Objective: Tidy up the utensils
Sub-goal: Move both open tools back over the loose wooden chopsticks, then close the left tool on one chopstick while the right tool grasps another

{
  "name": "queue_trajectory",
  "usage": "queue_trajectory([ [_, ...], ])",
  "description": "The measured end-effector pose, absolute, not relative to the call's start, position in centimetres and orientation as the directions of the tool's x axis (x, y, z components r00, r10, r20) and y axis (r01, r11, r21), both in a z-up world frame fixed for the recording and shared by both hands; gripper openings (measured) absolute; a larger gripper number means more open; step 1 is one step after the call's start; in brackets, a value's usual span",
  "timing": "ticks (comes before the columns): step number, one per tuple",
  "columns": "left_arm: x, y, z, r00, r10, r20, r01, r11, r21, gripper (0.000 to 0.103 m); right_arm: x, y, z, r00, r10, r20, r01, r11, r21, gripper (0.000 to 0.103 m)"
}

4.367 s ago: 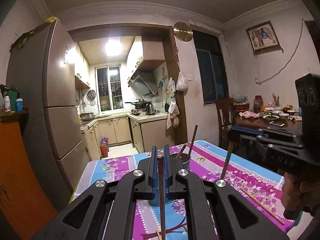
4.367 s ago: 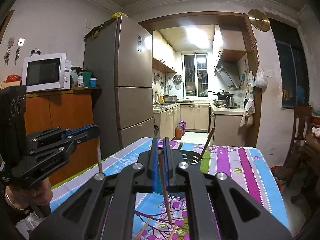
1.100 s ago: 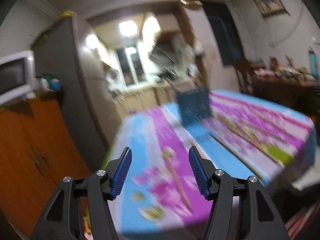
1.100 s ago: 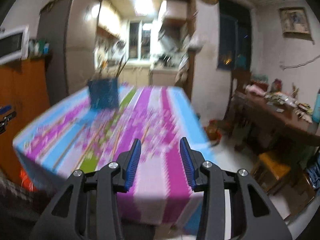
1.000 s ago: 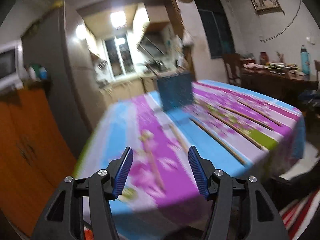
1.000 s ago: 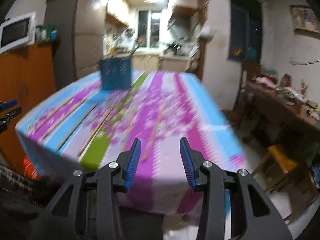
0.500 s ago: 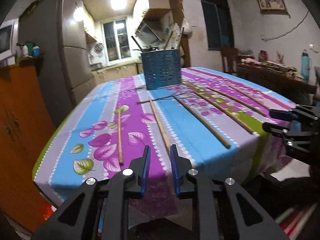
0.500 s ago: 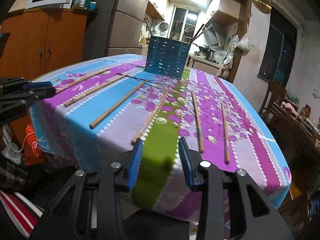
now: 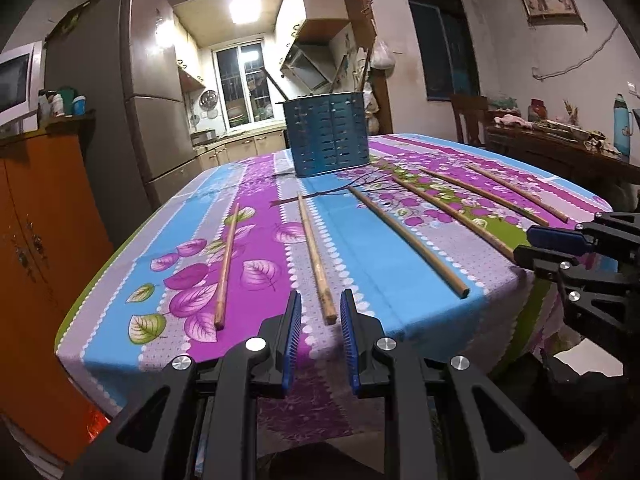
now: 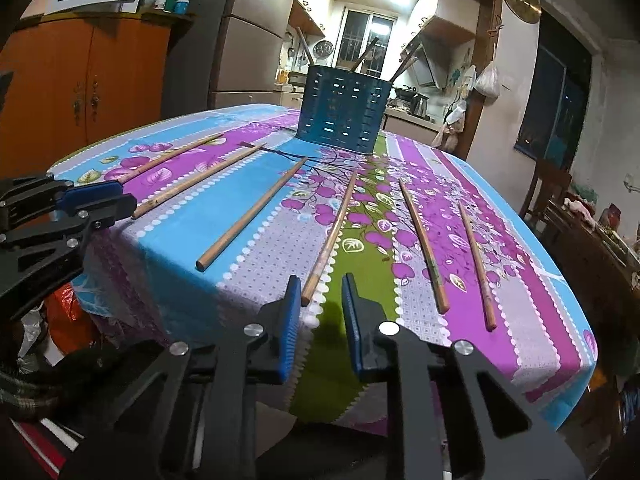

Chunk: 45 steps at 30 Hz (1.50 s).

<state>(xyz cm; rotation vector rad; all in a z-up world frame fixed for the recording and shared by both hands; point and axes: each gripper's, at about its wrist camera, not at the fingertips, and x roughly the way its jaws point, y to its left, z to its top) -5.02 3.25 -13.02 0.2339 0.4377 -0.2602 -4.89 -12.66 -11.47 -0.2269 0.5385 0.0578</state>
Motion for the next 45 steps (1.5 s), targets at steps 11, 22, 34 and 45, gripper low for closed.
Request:
queue_trajectory([
  [11,-4.3,2.9,-13.9,0.866,-0.205,-0.455,0.304,0.94,0.155,0.022,-4.6,-12.6,-11.8,0.856,-0.014,-0.517,-0.094,0.979,-0.182,0.016],
  [22,-4.3,3.1,-14.1,0.865,-0.222,-0.45,0.313,0.94,0.138,0.018,-4.6,-12.5,-11.8,0.857,-0.027,-0.514,-0.088,0.976,-0.199,0.014],
  [34,-4.7,2.6,-14.3,0.864,-0.238,-0.443,0.331,0.932,0.146,0.009,-4.6,-12.4,-12.1,0.855,0.006,-0.518,-0.101,0.983,-0.156,0.006],
  [45,-3.5,2.9,-13.2,0.853,-0.196,-0.483,0.297,0.944,0.141,0.008,-4.9,-13.5,-11.0,0.872,0.022,-0.488,-0.079,0.992,-0.097,0.005],
])
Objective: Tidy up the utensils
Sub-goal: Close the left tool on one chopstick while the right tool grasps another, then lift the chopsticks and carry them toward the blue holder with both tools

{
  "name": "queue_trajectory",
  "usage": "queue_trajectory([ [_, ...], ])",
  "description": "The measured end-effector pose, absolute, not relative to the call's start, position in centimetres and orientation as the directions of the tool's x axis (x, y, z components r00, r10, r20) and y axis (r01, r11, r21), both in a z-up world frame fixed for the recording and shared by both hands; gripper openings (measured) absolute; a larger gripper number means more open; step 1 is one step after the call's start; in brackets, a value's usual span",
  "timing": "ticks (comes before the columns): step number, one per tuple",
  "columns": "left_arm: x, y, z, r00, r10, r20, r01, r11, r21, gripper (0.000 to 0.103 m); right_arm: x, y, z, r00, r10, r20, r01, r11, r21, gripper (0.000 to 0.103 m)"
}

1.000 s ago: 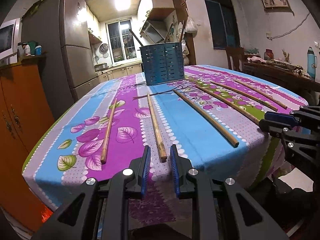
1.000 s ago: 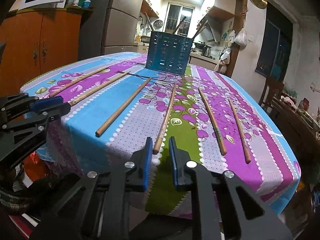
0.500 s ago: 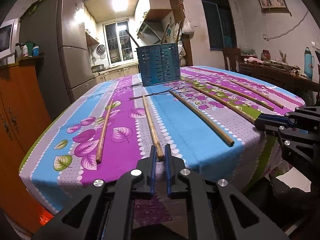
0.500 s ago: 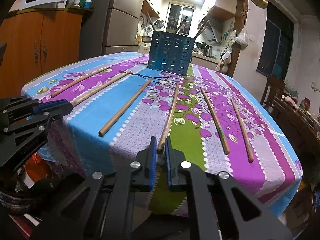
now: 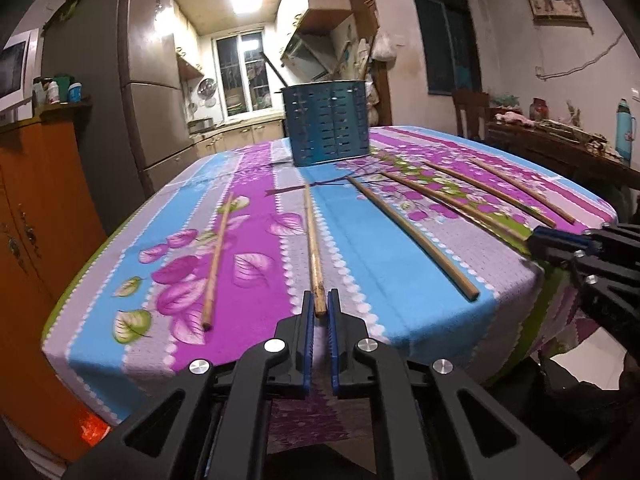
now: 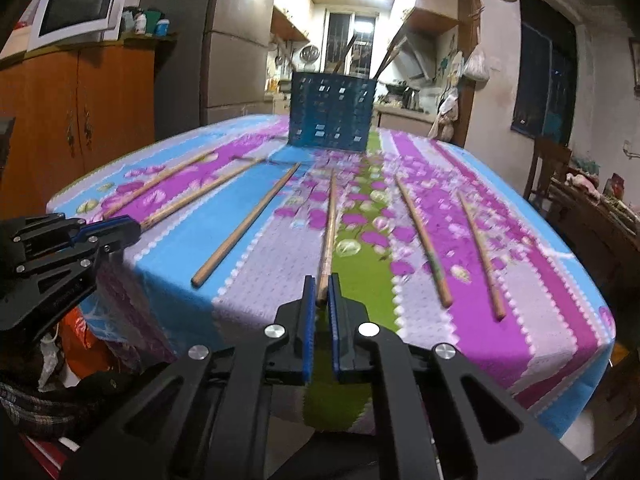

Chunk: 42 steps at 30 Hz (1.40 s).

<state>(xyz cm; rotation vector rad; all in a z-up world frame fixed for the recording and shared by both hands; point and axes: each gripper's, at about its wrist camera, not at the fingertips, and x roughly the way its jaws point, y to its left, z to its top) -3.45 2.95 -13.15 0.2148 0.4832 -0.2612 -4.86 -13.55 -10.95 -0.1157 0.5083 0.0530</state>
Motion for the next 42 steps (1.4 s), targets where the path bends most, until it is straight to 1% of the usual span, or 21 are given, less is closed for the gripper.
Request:
queue_trajectory([
  [12,-2.5,3.0,-8.4,0.892,-0.074,-0.446,0.188,0.958,0.215,0.007,-5.3,-13.7,-7.0,0.922,0.035,-0.386,-0.096,0.985,-0.14,0.005],
  [18,-2.7,2.5,-7.2,0.907,-0.061,-0.417,0.179,0.951,0.251,0.007,-5.1,-13.9,-5.1,0.943,0.037,-0.33,-0.095,0.982,-0.163,0.005],
  [31,-2.0,2.2,-5.8,0.917,-0.047,-0.395,0.161,0.952,0.261,0.007,-4.4,-14.4,-1.8,0.974,0.029,-0.224,-0.075,0.978,-0.196,0.005],
  [42,-1.0,2.1,-4.1,0.927,-0.056,-0.37,0.156,0.957,0.244,0.007,-3.2,-15.5,0.4,0.983,0.034,-0.179,-0.068,0.98,-0.185,0.005],
])
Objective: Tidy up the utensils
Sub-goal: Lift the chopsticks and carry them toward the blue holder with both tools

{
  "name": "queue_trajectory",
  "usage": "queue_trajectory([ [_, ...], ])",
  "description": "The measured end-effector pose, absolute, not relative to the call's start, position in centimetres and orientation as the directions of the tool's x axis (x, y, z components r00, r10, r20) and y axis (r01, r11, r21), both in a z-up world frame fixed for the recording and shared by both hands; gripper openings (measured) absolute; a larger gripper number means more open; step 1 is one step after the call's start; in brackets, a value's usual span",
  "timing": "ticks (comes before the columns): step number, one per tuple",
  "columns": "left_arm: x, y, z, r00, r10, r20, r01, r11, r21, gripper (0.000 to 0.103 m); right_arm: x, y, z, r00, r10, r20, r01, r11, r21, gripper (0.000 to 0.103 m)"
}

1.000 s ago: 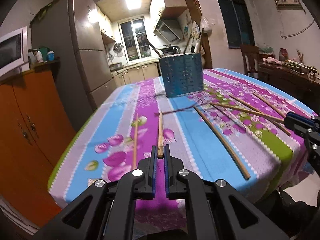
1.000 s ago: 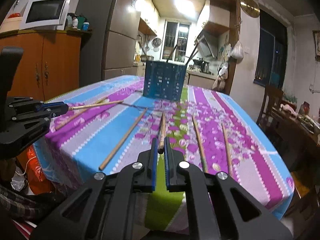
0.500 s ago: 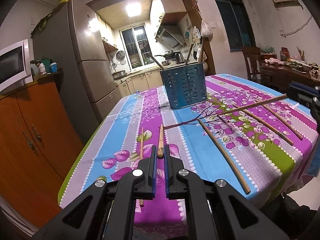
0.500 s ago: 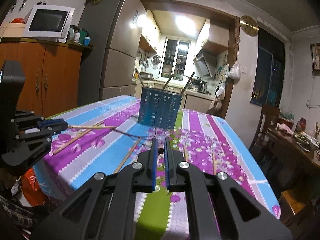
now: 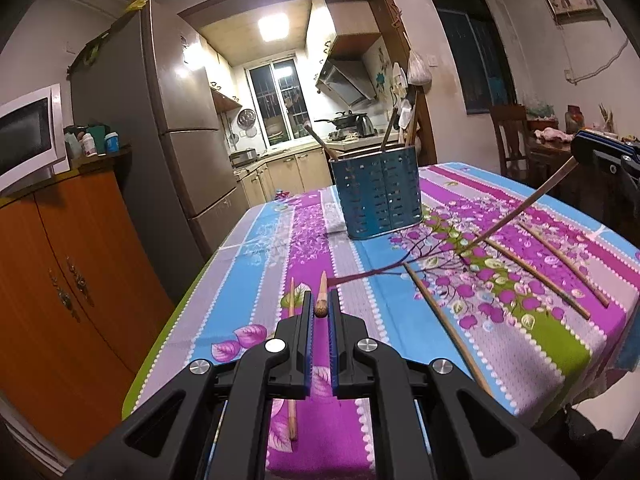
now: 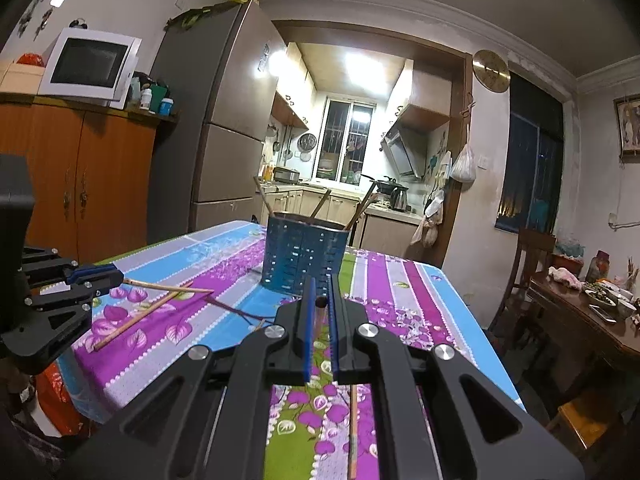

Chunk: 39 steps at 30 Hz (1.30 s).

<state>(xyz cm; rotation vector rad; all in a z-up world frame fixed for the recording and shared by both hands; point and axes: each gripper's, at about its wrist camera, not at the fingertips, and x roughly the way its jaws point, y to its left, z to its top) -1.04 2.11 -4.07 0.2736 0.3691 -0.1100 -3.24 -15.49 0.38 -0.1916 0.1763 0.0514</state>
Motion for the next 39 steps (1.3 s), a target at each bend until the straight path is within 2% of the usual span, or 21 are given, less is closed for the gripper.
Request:
queue_trajectory([
  [8,0.5,3.2,-1.4,0.917,-0.138,-0.375,0.206,0.967,0.148,0.007,-1.8,-16.4,2.1,0.982,0.072,-0.173,-0.099,0.983,-0.153,0.005],
  [18,3.2,5.0,4.7,0.919,-0.252,-0.302,0.278,0.959,0.046,0.007,1.1,-16.7,6.5,0.984,0.142,-0.107,-0.156,0.98,-0.128,0.005],
  [27,3.0,4.4,8.3,0.928,-0.297,-0.227,0.318,0.946,0.061,0.007,2.2,-16.9,9.4,0.974,0.211,-0.083,-0.218,0.972,-0.089,0.005],
  [39,3.6,3.3,10.0,0.904,-0.366,-0.223,0.385,0.922,0.046,0.007,3.1,-17.3,10.6,0.955,0.265,-0.131,-0.269,0.963,-0.011,0.005],
])
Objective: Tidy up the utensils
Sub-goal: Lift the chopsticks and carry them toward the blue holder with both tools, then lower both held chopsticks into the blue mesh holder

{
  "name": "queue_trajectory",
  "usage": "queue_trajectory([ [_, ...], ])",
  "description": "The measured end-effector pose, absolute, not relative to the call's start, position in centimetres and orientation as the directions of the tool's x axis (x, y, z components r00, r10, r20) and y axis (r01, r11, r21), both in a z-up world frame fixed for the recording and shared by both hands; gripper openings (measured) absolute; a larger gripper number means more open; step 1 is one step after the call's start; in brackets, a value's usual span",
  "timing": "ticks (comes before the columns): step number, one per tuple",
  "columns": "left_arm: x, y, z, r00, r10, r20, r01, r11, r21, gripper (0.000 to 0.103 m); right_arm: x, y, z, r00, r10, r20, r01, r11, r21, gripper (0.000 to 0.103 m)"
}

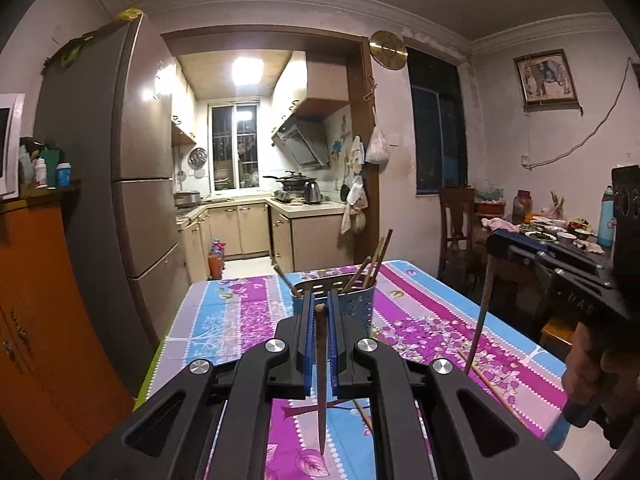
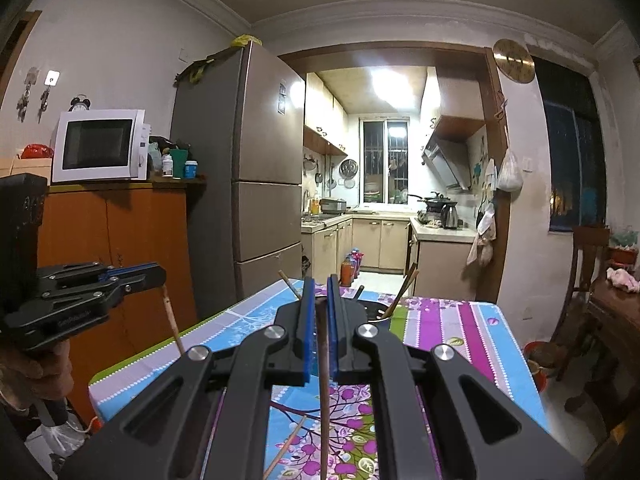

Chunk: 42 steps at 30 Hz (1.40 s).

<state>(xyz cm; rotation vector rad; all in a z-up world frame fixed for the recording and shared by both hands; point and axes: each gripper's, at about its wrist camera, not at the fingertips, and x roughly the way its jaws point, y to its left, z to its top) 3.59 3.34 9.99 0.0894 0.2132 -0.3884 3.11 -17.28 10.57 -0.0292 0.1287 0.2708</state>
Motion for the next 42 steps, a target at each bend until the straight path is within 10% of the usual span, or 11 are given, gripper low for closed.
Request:
queue_trajectory([
  [25,19.7,-1.5,22.9,0.904,-0.411,-0.121,0.417,0.909,0.026,0.007,16.8,-20.3,20.5,0.975,0.215,-0.05,-0.211,0.974,0.083,0.005],
  [42,27.5,-3.2,18.9,0.897,-0.409,-0.169,0.413,0.911,-0.012,0.007,26.0,-20.1,18.7,0.985,0.161,-0.058,-0.154,0.981,0.117,0.005],
])
